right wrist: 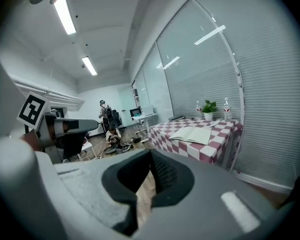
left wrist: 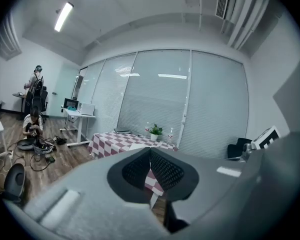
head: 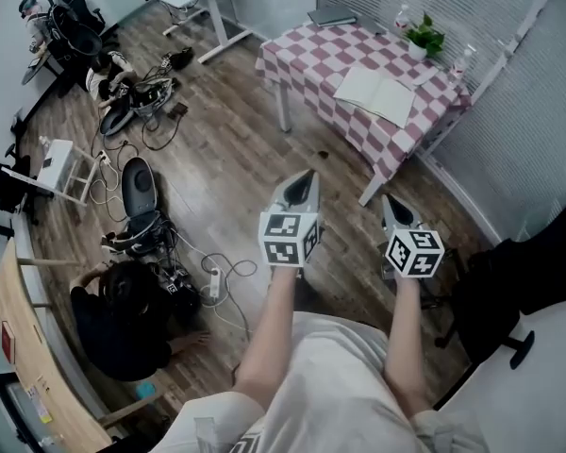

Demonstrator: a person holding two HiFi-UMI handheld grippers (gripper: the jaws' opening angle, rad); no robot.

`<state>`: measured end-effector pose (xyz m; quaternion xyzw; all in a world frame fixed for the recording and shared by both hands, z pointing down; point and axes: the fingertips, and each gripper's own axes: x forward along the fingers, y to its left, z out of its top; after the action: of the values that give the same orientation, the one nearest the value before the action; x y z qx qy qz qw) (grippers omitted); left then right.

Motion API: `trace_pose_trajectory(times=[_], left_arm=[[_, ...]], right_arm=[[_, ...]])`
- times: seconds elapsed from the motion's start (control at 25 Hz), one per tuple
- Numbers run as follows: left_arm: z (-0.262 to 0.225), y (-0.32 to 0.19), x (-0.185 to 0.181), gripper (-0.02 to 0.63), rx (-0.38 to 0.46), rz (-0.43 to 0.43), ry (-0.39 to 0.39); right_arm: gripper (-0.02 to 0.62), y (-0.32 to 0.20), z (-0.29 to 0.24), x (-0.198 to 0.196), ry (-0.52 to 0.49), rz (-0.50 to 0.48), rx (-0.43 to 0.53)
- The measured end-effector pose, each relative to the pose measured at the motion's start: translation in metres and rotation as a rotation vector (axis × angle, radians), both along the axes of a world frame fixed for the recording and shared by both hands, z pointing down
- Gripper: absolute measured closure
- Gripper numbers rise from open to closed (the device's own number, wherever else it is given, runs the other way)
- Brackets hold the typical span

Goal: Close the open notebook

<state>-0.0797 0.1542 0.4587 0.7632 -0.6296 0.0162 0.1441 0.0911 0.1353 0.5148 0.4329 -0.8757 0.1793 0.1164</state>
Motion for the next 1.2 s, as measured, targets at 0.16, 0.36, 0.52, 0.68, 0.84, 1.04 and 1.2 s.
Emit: trace_pose_trajectory(times=[0.16, 0.36, 0.52, 0.68, 0.84, 1.04, 1.2], left_arm=[[-0.003, -0.044, -0.021, 0.598, 0.004, 0.012, 0.002], [-0.006, -0.088, -0.049, 0.598, 0.004, 0.054, -0.001], [0.009, -0.107, -0.066, 0.598, -0.014, 0.088, 0.007], [0.033, -0.12, -0.083, 0.598, -0.077, 0.093, 0.039], [0.039, -0.134, -0.085, 0.598, -0.094, 0.117, 0.056], [0.045, -0.154, -0.087, 0.598, -0.099, 0.133, 0.064], [0.051, -0.179, -0.1, 0.598, -0.118, 0.113, 0.072]], right_arm=[[0.594, -0.044, -0.005, -0.014, 0.0, 0.022, -0.015], [0.594, -0.081, -0.006, -0.04, -0.004, 0.05, -0.017], [0.594, -0.095, 0.001, -0.055, 0.008, 0.083, -0.008], [0.594, -0.106, 0.013, -0.057, 0.019, 0.123, -0.022], [0.594, -0.12, 0.011, -0.048, 0.009, 0.175, -0.03], [0.594, -0.141, 0.015, -0.058, 0.019, 0.158, -0.034], [0.594, -0.167, 0.016, -0.074, 0.022, 0.138, -0.011]])
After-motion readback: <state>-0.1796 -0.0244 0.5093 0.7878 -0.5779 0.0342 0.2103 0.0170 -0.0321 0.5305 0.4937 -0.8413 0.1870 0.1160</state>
